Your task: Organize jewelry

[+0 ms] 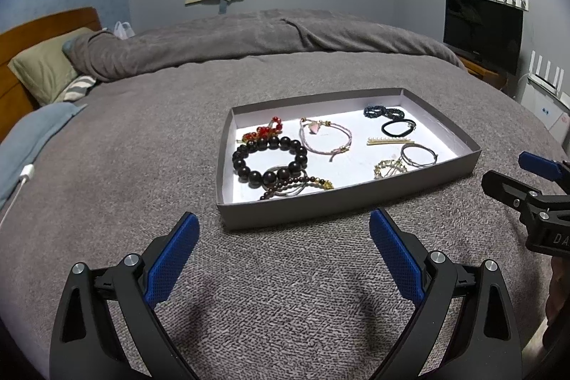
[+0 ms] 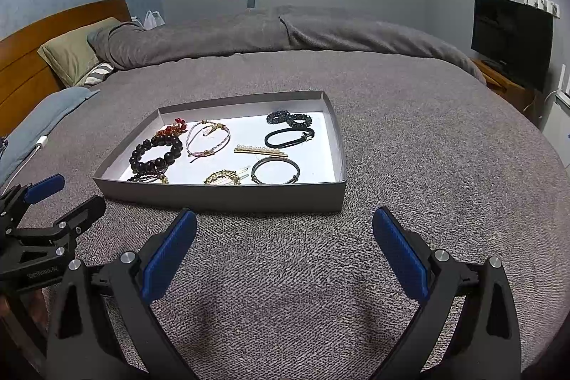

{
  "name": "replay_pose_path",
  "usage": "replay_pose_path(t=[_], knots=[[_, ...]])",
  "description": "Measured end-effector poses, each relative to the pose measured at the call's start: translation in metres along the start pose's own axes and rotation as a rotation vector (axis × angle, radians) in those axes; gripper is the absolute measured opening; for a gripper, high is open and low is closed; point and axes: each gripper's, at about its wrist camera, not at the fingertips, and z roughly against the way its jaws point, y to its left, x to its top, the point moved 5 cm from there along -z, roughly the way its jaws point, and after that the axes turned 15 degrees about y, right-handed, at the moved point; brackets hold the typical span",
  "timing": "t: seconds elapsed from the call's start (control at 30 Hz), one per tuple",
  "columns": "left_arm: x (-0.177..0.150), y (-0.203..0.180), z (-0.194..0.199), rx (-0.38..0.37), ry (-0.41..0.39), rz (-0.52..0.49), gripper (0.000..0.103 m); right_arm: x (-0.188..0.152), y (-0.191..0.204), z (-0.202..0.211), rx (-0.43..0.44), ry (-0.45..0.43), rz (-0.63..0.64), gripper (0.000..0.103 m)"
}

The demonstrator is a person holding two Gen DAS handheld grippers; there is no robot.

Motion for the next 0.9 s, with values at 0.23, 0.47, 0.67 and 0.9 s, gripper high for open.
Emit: replay_pose_path(t=[0.23, 0.47, 0.67, 0.9], knots=[[-0.0002, 0.0021, -0.0014, -0.002, 0.006, 0.007, 0.096, -0.0004, -0.0006, -0.0005, -0.001, 0.003, 0.002, 0.098], [0.0000, 0.0044, -0.0016, 0.006, 0.000, 0.009, 0.096, -0.0016, -0.0007, -0.0020, -0.005, 0.006, 0.002, 0.098], [0.0002, 0.0049, -0.0018, 0.009, -0.004, 0.006, 0.096, -0.0015, -0.0008, -0.0026, -0.009, 0.007, 0.000, 0.098], [-0.0007, 0.0080, -0.0069, -0.030, 0.032, 0.032, 0.096, -0.0016, -0.0004, -0.0031, -0.007, 0.009, 0.000, 0.098]])
